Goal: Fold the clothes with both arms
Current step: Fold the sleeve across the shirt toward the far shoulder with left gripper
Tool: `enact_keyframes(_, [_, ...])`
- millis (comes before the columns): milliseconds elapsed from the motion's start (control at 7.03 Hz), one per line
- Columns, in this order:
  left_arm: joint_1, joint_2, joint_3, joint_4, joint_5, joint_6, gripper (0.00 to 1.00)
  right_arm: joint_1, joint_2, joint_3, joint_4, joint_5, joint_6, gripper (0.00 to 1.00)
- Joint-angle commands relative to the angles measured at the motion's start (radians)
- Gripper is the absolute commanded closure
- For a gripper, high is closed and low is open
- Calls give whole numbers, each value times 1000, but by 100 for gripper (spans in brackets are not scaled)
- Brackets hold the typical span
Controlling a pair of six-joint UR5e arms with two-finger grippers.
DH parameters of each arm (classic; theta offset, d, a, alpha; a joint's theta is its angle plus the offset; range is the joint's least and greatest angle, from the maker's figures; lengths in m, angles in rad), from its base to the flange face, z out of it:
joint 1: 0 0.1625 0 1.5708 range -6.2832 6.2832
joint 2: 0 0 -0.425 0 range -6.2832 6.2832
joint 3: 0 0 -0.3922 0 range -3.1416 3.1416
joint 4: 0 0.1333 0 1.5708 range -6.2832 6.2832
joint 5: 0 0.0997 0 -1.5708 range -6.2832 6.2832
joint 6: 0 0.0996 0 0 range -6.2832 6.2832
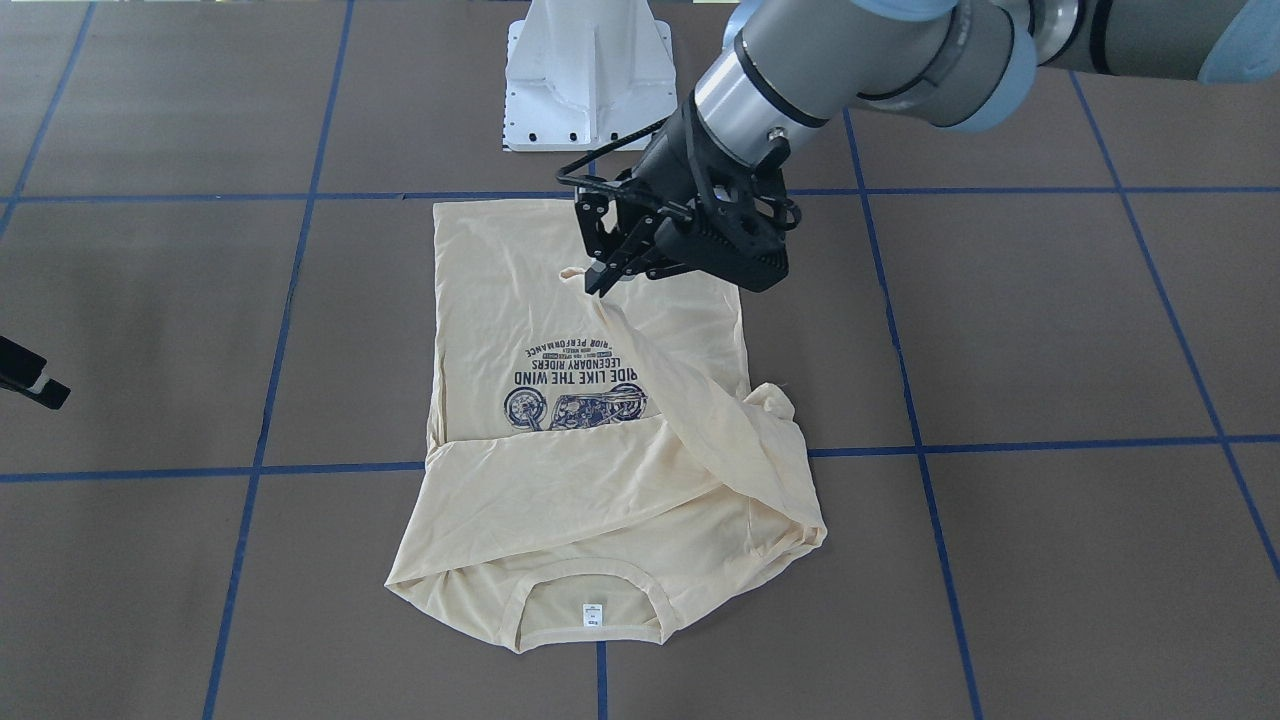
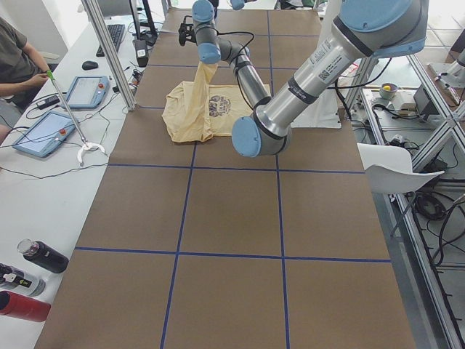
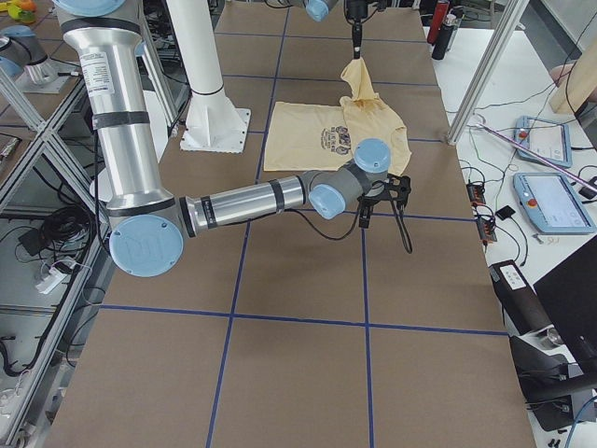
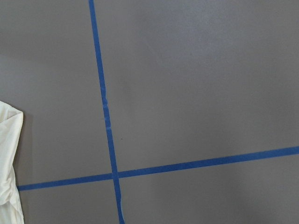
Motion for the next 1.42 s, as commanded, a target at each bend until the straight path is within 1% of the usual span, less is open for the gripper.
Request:
enact_keyframes(0, [77,-80,123,-86,139,-44,100,1,0,0,0,-3,0,0])
enact_keyframes(142, [81,-156,233,-106,147,-59,100,1,0,0,0,-8,0,0])
enact_keyframes(284, [82,-157,263,-125,149,-49,31,0,3,-3,-2,-8,0,0])
enact_keyframes(426, [84,-159,273,-139,153,-56,0,-1,1,-2,-2,-8,1,0])
enact_keyframes(711, [84,-154,259,-130,165,-62,0,-1,4,1,0,-6,12,0])
enact_keyframes(853, [81,-119,213,-125,158,-61,0,-5,6,11,2,-5,23,0])
enact_keyframes(995, [79,-11,87,-123,155,-59,1,-42,9,26,9,-9,90,0])
enact_keyframes(1137, [78,93,-34,-123,156,-53,1,-121,9,79,9,-69,245,0])
enact_keyframes(1279, [66,155,-87,-123,156,-47,1,-266,9,165,11,-201,462,0])
